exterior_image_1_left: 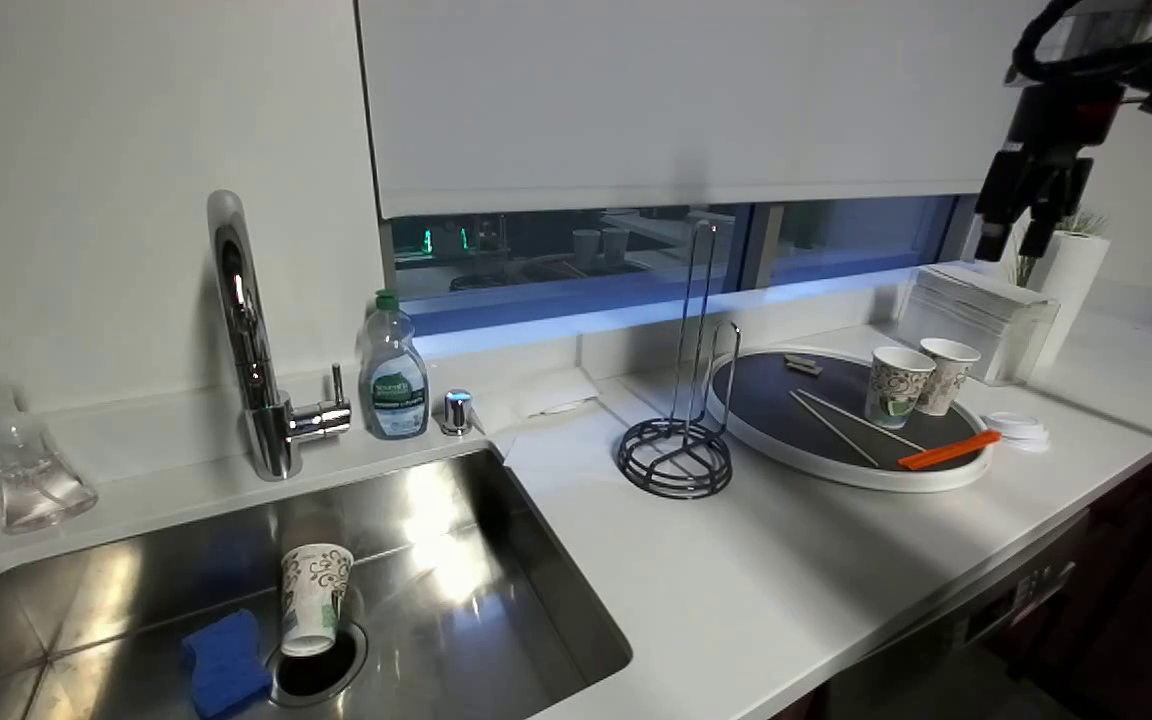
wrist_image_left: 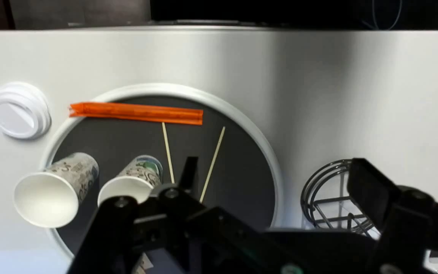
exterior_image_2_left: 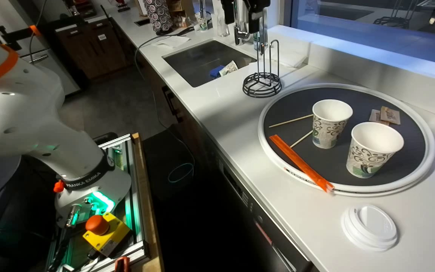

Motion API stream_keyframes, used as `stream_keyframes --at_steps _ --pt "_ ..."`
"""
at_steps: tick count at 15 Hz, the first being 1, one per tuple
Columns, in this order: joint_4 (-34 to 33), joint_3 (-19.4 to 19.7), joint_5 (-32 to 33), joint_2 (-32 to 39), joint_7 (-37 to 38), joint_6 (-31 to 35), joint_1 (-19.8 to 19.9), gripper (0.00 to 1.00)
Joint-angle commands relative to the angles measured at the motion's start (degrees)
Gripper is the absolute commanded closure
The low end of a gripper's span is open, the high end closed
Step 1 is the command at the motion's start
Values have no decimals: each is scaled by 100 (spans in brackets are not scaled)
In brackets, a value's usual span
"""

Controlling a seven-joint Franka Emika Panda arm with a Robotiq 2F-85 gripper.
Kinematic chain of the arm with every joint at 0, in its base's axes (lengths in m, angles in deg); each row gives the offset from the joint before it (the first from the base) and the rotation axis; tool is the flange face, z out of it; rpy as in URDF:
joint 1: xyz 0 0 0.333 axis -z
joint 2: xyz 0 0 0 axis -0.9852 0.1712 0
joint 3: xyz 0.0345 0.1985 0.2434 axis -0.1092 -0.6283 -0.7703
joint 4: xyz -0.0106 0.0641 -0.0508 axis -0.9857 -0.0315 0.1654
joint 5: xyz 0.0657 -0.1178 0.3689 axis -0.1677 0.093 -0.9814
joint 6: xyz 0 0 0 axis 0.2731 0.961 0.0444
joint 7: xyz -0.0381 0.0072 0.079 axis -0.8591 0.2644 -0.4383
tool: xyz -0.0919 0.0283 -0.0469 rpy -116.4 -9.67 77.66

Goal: Put one wooden stirrer in the coffee cup on the left.

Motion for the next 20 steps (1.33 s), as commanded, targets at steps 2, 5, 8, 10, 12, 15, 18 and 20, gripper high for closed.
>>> stream_keyframes --at_steps 2,5,8,10,12,15,18,20 --pt "535 -247 149 355 -25 1766 -65 0" --pt "861 -321 100 596 19 2863 -53 0" --pt "987 -333 159 878 52 3298 -17 0" --pt "921 -332 30 854 -2 3167 -27 0" --pt "923 -334 31 919 -2 3202 -23 0" --pt "909 -359 135 986 278 3309 -11 0" --pt "912 -398 -114 1401 660 3726 -51 0" --pt "890 -433 -108 1702 1064 4178 -38 0"
